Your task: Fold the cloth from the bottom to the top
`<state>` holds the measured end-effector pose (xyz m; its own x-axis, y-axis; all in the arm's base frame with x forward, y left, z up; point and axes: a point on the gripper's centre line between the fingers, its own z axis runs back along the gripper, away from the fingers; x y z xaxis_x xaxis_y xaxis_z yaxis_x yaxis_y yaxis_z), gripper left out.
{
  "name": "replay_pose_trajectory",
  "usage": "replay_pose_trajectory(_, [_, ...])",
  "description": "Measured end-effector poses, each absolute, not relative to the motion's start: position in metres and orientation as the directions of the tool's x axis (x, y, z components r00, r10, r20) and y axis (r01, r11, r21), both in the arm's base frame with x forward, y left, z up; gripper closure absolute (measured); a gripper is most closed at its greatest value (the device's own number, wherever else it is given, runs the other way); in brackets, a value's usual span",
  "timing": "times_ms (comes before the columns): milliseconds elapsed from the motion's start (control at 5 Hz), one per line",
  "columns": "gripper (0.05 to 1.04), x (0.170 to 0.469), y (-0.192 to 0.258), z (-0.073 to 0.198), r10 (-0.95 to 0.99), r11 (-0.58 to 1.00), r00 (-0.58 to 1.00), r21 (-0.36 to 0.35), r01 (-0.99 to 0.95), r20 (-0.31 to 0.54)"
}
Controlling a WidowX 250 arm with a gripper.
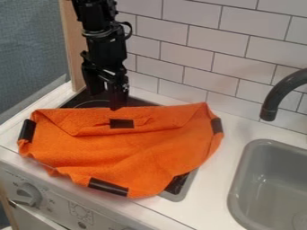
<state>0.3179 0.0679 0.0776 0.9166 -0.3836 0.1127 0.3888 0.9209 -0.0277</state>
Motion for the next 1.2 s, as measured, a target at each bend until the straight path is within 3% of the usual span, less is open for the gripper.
replay_pose_trajectory(400, [0.085,0.296,0.067,0.061,-0.388,0.920,0.921,-0.053,0.388,0.024])
replay_pose_trajectory(800, [0.085,0.274,0.052,0.074,-0.458,0.887,0.888,-0.041,0.459,0.038])
replay_pose_trajectory(1200, [0.085,0.246,0.014,0.070,-0.722,0.687,0.692,-0.100,0.719,0.013])
